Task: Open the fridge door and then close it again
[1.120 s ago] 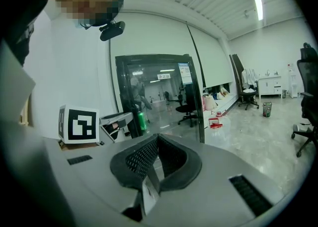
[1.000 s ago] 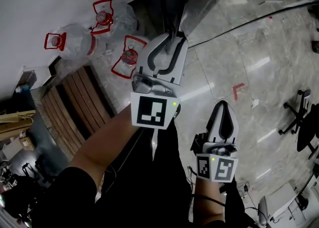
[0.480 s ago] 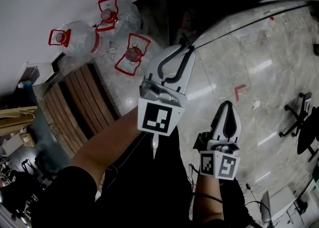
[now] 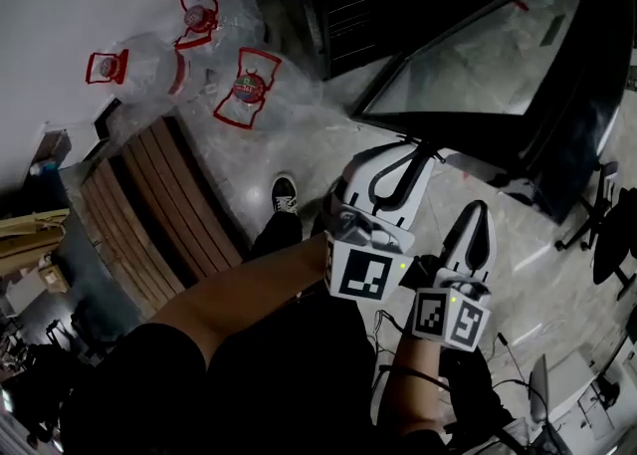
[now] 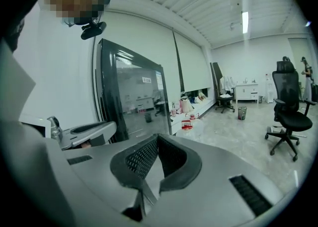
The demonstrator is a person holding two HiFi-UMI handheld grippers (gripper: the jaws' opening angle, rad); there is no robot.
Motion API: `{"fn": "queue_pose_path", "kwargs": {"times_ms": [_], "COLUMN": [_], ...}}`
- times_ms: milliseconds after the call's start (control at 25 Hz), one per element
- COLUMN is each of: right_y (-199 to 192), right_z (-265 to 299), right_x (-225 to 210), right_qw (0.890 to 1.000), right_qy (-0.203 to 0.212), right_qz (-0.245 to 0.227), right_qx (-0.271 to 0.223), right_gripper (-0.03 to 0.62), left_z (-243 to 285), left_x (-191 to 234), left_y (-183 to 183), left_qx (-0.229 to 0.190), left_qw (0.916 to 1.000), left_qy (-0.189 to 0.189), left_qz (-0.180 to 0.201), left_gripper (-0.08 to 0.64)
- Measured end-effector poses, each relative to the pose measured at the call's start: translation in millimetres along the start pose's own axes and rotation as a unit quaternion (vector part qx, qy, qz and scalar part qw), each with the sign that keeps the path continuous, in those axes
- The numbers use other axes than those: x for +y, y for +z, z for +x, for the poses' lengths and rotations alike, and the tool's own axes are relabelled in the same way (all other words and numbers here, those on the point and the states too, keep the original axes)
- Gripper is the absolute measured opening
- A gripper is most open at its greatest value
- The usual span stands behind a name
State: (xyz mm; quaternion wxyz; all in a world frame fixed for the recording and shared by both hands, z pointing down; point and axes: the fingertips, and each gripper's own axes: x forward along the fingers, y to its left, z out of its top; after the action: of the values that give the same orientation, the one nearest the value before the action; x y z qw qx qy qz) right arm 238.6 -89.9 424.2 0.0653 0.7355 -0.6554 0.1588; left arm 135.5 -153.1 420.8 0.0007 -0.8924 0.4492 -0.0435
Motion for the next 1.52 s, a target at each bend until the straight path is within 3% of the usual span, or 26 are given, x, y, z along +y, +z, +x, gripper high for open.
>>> {"fn": "queue_pose_path", "kwargs": {"times_ms": [400,1520], "right_y": [6.5,8.1], "right_z": [-22.4,-20.1], "right_x": [-49.9,-57.7], "right_qw": [0.999,0.999], "right_qy": [-0.037,-0.030], "right_qz": [0.010,0.010], "right_qx": [-0.011,-0.014], "right_gripper": [0.015,0.015], "left_z": [6.0,7.7], "left_x": [-23.4,-32.7], "left_y": [3.2,3.5], "left_qx": [0.003,0.006], "left_qw": [0.9997,0.9993], "left_qy": [0.025,0.036], "left_qz": [-0.001,0.002], "left_gripper": [0.035,0.035]}}
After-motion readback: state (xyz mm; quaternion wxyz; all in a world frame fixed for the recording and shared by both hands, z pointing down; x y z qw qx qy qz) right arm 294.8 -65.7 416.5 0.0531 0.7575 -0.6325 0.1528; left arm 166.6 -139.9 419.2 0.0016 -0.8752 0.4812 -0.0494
